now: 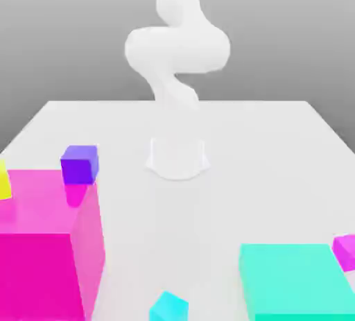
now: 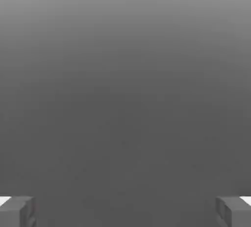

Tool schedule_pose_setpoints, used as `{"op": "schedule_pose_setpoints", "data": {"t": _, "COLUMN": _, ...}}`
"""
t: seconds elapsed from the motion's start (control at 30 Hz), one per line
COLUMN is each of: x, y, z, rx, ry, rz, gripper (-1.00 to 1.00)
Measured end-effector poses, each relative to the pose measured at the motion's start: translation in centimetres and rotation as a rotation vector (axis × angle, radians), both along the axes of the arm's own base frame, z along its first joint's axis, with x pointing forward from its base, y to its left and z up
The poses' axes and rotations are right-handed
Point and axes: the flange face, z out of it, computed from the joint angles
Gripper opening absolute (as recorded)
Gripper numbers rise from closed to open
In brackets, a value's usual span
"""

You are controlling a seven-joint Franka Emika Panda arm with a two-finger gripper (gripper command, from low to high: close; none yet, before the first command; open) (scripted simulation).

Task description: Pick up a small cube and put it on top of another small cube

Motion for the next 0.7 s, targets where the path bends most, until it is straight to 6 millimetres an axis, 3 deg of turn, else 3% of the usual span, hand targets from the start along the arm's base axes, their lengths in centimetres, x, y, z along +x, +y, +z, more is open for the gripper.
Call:
{"op": "schedule_pose_setpoints", "data": {"t": 0.17, "x": 5.2, "y": 6.1, "z": -7.8, "rx": -0.131, "ry": 0.122, "rz": 0.272, "gripper": 0.0}}
{"op": "schedule_pose_setpoints", "data": {"t": 0.37, "x": 8.0, "y": 14.1, "z": -18.1, "rx": -0.278, "ry": 0.246, "rz": 0.606, "gripper": 0.0}}
{"op": "schedule_pose_setpoints", "data": {"t": 0.53, "x": 7.5, "y": 20.7, "z": -27.3, "rx": -0.396, "ry": 0.337, "rz": 0.895, "gripper": 0.0}}
{"op": "schedule_pose_setpoints", "data": {"t": 0.7, "x": 4.0, "y": 27.3, "z": -36.7, "rx": -0.514, "ry": 0.415, "rz": 1.213, "gripper": 0.0}}
